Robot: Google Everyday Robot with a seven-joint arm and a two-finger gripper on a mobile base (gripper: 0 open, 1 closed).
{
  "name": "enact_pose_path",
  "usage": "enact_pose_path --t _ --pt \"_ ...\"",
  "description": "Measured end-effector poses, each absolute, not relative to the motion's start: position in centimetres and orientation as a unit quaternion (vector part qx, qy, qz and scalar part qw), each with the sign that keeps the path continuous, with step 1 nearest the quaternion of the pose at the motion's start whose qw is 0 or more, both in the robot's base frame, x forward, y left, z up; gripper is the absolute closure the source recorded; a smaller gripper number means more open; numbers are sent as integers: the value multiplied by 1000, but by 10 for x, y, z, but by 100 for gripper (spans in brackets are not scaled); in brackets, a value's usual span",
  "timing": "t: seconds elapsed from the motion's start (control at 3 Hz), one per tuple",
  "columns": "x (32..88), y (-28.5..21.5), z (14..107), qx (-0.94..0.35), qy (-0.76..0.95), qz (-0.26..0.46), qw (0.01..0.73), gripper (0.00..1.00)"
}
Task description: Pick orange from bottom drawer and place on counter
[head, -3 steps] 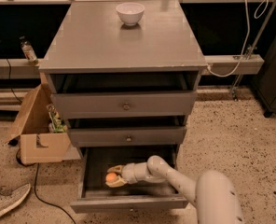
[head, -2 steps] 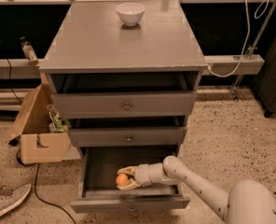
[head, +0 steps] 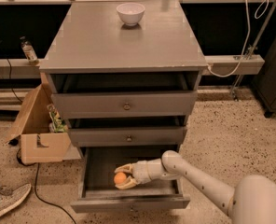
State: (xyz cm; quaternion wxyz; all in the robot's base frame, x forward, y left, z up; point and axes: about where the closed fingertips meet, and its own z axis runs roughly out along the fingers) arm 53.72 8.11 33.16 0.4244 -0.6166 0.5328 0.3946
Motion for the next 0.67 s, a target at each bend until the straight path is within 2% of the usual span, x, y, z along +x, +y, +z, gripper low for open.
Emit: enact_pose_path --t 0.33,0.67 --pt "533 65 391 -631 537 368 422 100" --pt "504 44 496 -656 530 328 425 100"
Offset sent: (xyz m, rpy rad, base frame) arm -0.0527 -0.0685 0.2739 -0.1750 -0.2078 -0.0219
